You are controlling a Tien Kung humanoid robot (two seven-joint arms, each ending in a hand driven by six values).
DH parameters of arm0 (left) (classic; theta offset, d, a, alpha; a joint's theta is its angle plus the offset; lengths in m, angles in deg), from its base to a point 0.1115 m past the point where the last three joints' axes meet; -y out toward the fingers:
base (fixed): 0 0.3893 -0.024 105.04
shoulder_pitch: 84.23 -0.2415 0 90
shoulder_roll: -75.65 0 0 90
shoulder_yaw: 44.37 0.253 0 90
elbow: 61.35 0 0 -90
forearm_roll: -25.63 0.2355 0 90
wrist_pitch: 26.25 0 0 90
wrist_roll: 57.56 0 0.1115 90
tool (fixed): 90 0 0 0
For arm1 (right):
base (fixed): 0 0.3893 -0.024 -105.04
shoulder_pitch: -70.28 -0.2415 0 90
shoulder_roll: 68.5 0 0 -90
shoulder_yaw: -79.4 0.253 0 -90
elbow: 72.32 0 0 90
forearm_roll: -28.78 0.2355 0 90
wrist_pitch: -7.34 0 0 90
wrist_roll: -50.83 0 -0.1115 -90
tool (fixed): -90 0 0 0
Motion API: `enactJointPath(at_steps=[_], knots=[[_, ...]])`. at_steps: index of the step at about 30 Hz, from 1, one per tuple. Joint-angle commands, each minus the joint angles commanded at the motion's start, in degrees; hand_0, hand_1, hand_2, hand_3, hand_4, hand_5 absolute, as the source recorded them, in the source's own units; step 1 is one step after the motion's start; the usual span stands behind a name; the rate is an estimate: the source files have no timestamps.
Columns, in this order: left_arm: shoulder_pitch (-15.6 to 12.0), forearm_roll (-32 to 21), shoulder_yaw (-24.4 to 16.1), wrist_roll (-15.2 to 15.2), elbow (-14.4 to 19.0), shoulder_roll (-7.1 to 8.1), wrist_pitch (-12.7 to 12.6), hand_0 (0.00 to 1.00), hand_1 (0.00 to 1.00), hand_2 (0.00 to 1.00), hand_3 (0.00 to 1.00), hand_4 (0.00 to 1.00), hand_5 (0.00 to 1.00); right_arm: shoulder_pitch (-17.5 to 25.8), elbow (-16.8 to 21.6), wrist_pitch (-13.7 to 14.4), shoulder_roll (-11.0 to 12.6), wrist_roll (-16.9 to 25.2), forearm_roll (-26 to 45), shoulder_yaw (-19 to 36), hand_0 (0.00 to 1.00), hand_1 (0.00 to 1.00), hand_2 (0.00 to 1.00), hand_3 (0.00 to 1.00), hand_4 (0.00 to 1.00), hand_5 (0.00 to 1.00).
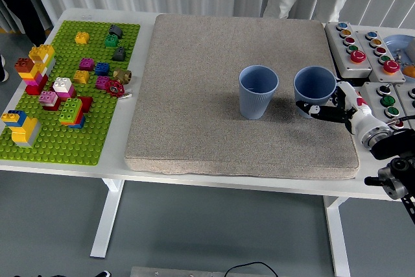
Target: Pick cup pour cup place
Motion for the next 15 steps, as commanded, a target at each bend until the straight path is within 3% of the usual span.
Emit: enactJointPath(at_steps=[2, 15], knots=[[0.0, -0.1, 0.1, -0.1, 0.0, 0.02, 0.0, 0.801, 0.852, 0.868, 0.794, 0.499, 0.998, -0.3, -0.1, 0.0, 0.1, 0.0, 0.1, 0.0, 0.913, 0.818, 0.816, 0.811, 0.799, 0.322], [0.0, -0.4, 0.3, -0.2, 0.0, 0.20, -0.1, 0.803, 0.852, 0.868, 0.794, 0.500, 0.998, -3.2, 0.2, 0.1, 1.8, -0.3, 0.2, -1.4, 0.913, 0.819, 0.816, 0.810, 0.794, 0.313]])
